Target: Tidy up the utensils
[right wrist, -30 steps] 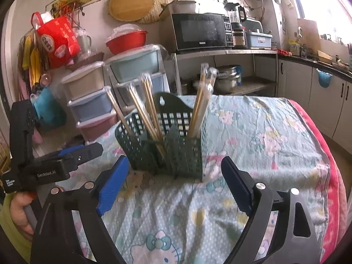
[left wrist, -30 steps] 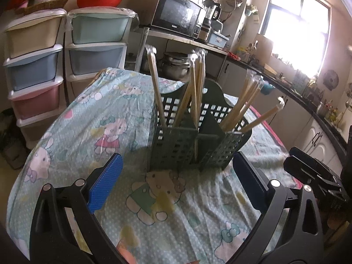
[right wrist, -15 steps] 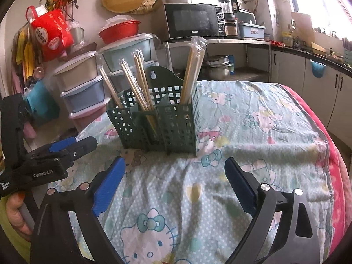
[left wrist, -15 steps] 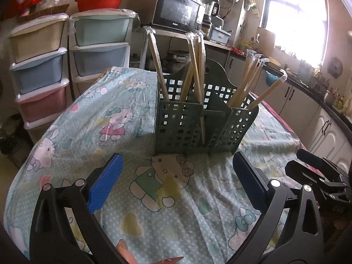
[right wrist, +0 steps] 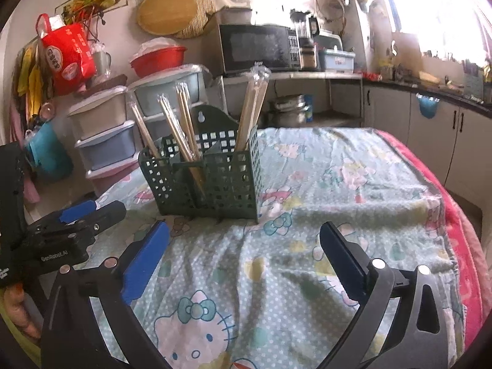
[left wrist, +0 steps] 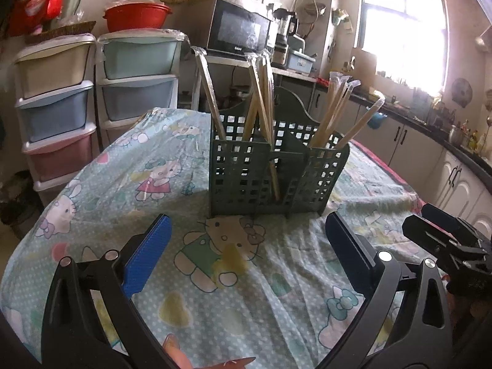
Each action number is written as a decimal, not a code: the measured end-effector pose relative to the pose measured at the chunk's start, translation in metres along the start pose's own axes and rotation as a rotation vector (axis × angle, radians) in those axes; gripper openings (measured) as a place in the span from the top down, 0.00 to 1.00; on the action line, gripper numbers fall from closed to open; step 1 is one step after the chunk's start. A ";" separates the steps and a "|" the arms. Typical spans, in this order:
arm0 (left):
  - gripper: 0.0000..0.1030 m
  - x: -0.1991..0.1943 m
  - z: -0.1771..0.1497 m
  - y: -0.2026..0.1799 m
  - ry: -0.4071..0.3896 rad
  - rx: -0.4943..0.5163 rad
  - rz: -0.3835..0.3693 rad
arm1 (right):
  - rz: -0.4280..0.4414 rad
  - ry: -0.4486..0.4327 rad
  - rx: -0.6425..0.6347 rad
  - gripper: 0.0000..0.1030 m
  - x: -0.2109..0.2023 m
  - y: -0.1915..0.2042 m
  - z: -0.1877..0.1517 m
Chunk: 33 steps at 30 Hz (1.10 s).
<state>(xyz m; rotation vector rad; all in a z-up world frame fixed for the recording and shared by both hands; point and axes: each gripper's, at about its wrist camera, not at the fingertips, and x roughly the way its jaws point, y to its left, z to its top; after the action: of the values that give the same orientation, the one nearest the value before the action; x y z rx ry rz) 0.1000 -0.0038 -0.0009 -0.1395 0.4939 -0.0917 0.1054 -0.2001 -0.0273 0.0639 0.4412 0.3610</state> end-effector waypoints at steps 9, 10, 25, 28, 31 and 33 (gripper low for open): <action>0.10 -0.005 -0.009 -0.004 -0.056 0.020 -0.007 | -0.029 -0.140 -0.038 0.06 -0.022 0.007 -0.017; 0.10 -0.006 -0.010 -0.005 -0.064 0.024 -0.004 | -0.031 -0.159 -0.044 0.06 -0.025 0.008 -0.018; 0.10 -0.013 -0.014 -0.005 -0.100 0.035 -0.007 | -0.045 -0.203 -0.035 0.06 -0.030 0.007 -0.018; 0.10 -0.012 -0.014 -0.006 -0.102 0.036 -0.007 | -0.045 -0.203 -0.033 0.06 -0.030 0.007 -0.018; 0.10 -0.013 -0.014 -0.005 -0.101 0.036 -0.007 | -0.044 -0.202 -0.032 0.06 -0.030 0.007 -0.018; 0.10 -0.012 -0.014 -0.006 -0.101 0.036 -0.005 | -0.046 -0.202 -0.032 0.06 -0.030 0.007 -0.018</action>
<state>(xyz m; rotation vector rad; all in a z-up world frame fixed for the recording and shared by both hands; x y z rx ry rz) 0.0821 -0.0093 -0.0065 -0.1098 0.3906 -0.0981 0.0703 -0.2049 -0.0308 0.0582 0.2366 0.3126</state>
